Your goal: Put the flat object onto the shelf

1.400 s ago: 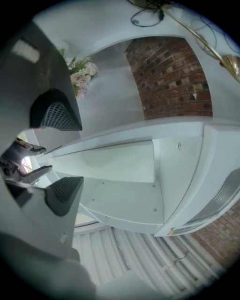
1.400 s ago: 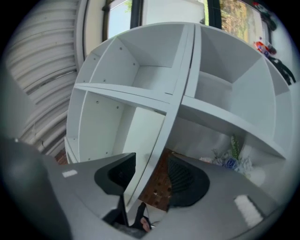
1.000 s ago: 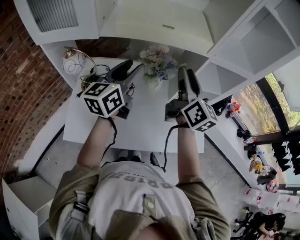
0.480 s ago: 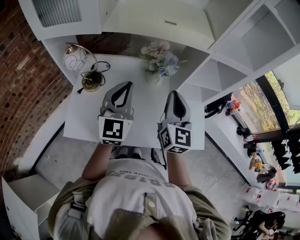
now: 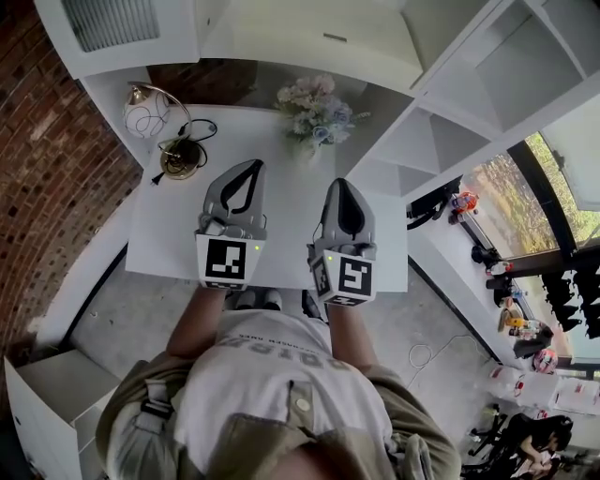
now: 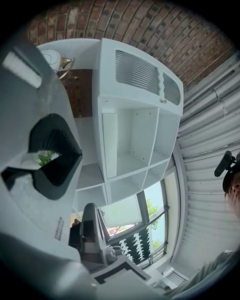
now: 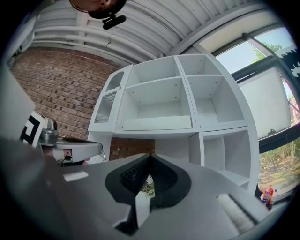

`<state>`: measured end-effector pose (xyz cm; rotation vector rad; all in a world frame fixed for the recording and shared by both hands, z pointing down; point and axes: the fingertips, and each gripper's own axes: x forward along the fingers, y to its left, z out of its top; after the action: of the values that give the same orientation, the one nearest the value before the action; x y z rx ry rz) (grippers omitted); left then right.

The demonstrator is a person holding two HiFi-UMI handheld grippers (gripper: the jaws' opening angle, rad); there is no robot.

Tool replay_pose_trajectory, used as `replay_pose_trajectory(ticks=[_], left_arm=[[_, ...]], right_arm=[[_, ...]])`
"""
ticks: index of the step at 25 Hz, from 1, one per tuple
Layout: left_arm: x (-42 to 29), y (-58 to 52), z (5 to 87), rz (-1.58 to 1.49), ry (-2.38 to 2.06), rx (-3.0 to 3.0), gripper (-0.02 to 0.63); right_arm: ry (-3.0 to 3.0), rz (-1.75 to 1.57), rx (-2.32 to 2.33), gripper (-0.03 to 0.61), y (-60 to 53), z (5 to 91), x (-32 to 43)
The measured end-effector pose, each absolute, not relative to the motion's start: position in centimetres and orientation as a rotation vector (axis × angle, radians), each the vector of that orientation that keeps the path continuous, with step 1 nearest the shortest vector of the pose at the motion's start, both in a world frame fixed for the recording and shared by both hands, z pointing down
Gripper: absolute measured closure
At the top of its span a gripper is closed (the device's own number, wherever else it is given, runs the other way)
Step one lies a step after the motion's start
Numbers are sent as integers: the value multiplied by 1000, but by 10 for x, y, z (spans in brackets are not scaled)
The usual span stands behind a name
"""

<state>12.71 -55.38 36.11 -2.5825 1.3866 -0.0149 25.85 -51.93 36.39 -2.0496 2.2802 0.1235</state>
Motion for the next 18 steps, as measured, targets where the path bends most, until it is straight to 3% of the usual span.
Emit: replay_pose_trajectory(ticks=[18], left_arm=[[128, -553, 358, -32, 1376, -2586, 607]], right_arm=[[2282, 81, -2010, 577, -519, 358, 265]])
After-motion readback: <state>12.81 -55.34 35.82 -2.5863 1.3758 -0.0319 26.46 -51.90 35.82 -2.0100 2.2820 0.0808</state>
